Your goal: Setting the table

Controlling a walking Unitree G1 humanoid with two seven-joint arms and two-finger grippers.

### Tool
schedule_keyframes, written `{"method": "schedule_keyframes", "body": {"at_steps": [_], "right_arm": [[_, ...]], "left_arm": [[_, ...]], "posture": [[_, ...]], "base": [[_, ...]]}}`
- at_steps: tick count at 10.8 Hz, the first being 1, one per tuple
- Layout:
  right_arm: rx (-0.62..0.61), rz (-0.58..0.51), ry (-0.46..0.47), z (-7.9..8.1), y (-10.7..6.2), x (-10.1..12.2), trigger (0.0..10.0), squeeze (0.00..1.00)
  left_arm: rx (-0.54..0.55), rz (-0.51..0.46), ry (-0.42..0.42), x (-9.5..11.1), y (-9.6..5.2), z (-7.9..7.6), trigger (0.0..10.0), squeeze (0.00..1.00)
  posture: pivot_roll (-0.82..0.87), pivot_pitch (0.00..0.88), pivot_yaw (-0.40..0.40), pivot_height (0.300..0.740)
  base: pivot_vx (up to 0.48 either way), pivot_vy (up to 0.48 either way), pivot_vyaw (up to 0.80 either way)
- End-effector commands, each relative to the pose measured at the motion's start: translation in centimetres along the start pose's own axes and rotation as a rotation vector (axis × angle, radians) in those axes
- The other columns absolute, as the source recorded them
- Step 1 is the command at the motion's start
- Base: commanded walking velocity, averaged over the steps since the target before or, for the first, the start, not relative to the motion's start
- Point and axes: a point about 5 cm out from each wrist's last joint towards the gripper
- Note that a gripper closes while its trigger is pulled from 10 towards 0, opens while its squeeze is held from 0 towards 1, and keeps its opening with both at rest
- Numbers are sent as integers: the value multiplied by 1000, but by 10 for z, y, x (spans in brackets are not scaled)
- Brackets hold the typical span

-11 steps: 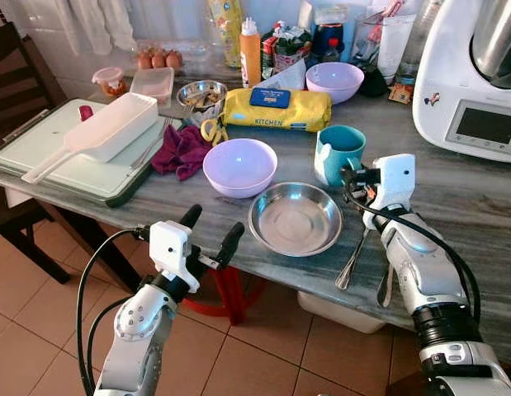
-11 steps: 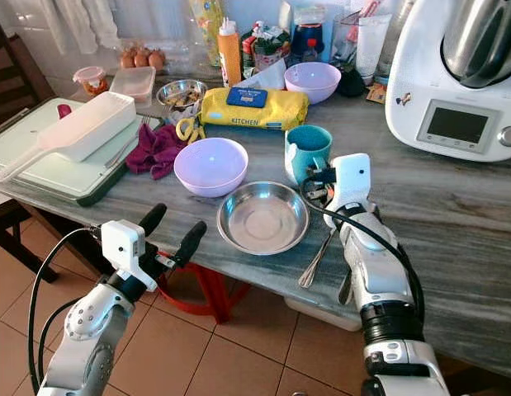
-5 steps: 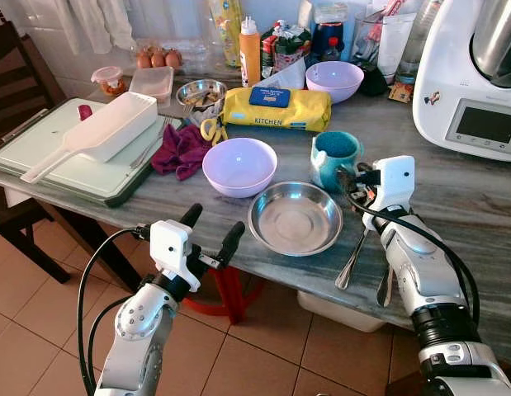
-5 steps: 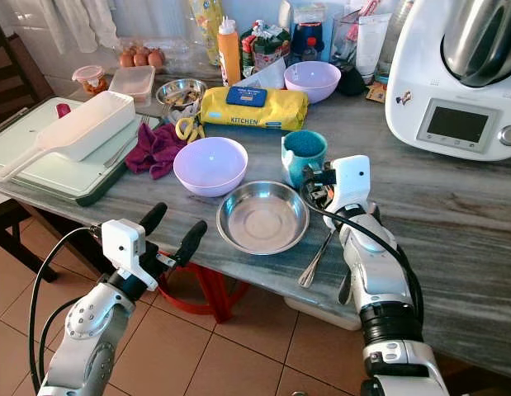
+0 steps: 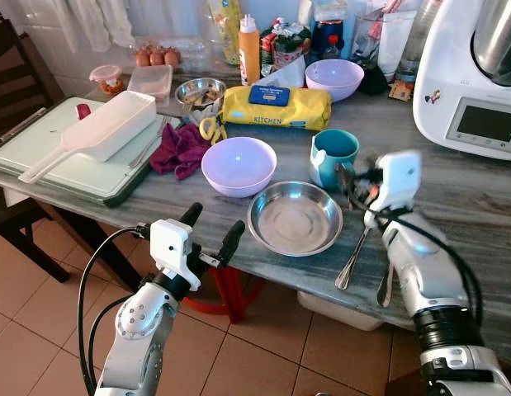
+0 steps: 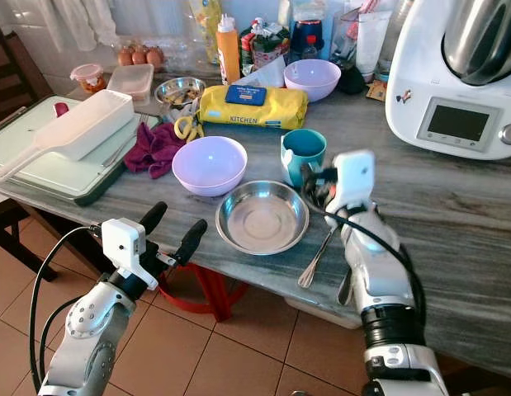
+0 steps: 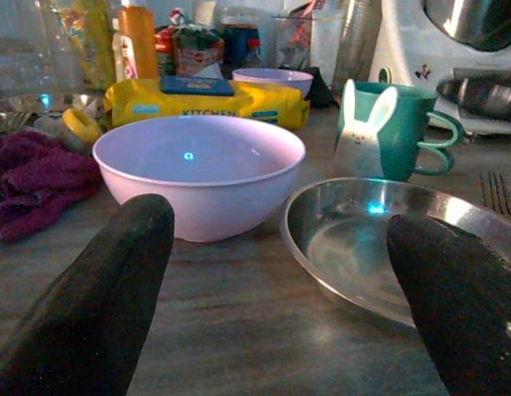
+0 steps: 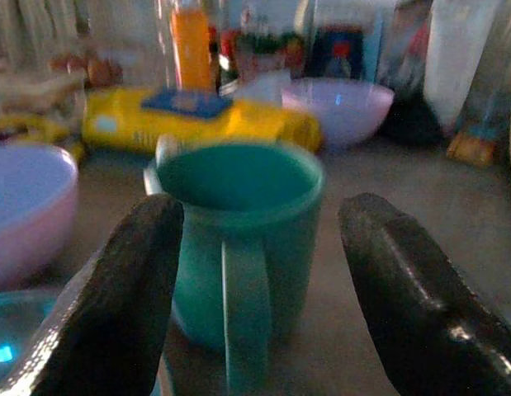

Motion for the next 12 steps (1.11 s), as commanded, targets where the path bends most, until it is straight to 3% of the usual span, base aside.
{"method": "schedule_keyframes", "body": {"at_steps": [1,3,5,6,9,11,12], "right_arm": [[7,-46,8,3,-1,12,10000,1000],[21,-121,-17,11,-6,35,10000,1000],[23,-156,-5,22,-12,43,10000,1000],[29,-154,5,27,-14,42,10000,1000],[32,-127,15,33,-15,36,10000,1000],[48,-143,-44,44,-16,38,10000,1000],[71,-186,-166,53,-18,42,10000,1000]], "left_arm": [[5,-6,8,3,1,2,10000,0],[-2,-16,3,5,1,2,10000,0],[-33,-31,-21,8,2,0,10000,0],[-77,-46,-46,10,2,-5,10000,0],[-70,-42,-41,9,1,-4,10000,0],[101,-19,24,8,4,20,10000,0],[213,-42,65,19,9,36,10000,0]], "posture": [[-130,121,74,740],[-128,120,74,740],[-128,119,75,740],[-130,120,77,740],[-125,117,72,740],[-118,115,62,740],[-115,115,55,740]], "base": [[0,0,0],[0,0,0],[0,0,0],[0,0,0],[0,0,0],[0,0,0],[0,0,0]]}}
Point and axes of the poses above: a point about 5 cm out from each wrist's last joint towards the gripper, its own y axis pointing out of the wrist towards the gripper, its own x axis along the axis of the wrist's last joint, z = x × y, and after that the axes turned 8 degrees about y, right-handed
